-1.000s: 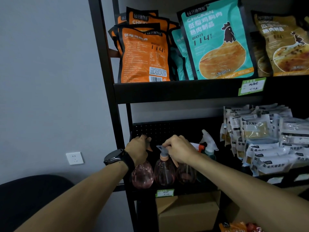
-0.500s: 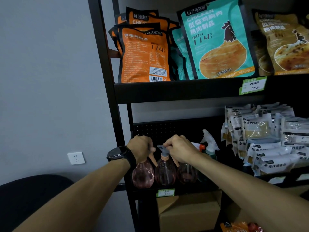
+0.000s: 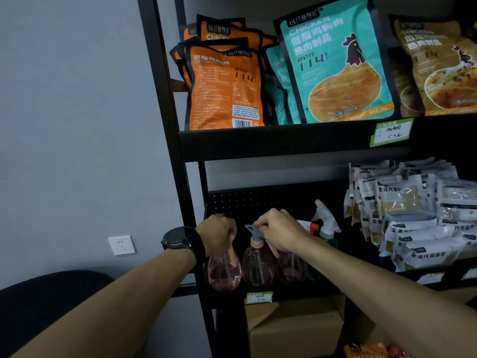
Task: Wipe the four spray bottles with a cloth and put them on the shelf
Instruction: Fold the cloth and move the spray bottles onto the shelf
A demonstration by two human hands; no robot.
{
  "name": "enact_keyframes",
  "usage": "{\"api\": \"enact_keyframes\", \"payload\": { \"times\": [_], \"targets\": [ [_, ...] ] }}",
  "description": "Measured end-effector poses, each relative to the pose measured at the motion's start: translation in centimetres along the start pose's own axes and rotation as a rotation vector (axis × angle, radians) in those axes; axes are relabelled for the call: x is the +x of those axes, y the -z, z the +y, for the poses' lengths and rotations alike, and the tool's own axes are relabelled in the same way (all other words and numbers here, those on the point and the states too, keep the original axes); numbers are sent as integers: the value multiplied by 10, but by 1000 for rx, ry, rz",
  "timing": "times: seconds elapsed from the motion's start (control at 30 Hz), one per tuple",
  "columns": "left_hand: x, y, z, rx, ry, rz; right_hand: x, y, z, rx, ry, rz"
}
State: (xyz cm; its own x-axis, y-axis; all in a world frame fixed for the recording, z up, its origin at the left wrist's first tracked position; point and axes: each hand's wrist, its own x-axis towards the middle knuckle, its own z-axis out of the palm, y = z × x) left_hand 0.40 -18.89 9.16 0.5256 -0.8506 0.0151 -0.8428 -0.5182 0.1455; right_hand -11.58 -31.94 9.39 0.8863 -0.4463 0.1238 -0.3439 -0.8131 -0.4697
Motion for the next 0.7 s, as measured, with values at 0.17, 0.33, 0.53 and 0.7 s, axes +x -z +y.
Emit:
{"api": "enact_keyframes", "payload": {
  "times": [0.17, 0.33, 0.53, 0.7],
  "targets": [
    [-11, -13, -1, -113, 93, -1, 1, -1, 1, 42, -17, 2],
    [-18, -18, -1, -247, 113, 122, 1, 2, 0, 52, -16, -8],
    [-19, -11, -4, -261, 70, 45, 2, 2, 0, 68, -21, -13],
    [-21, -8, -2, -230, 47, 15, 4, 3, 0, 104, -49, -27]
  ]
}}
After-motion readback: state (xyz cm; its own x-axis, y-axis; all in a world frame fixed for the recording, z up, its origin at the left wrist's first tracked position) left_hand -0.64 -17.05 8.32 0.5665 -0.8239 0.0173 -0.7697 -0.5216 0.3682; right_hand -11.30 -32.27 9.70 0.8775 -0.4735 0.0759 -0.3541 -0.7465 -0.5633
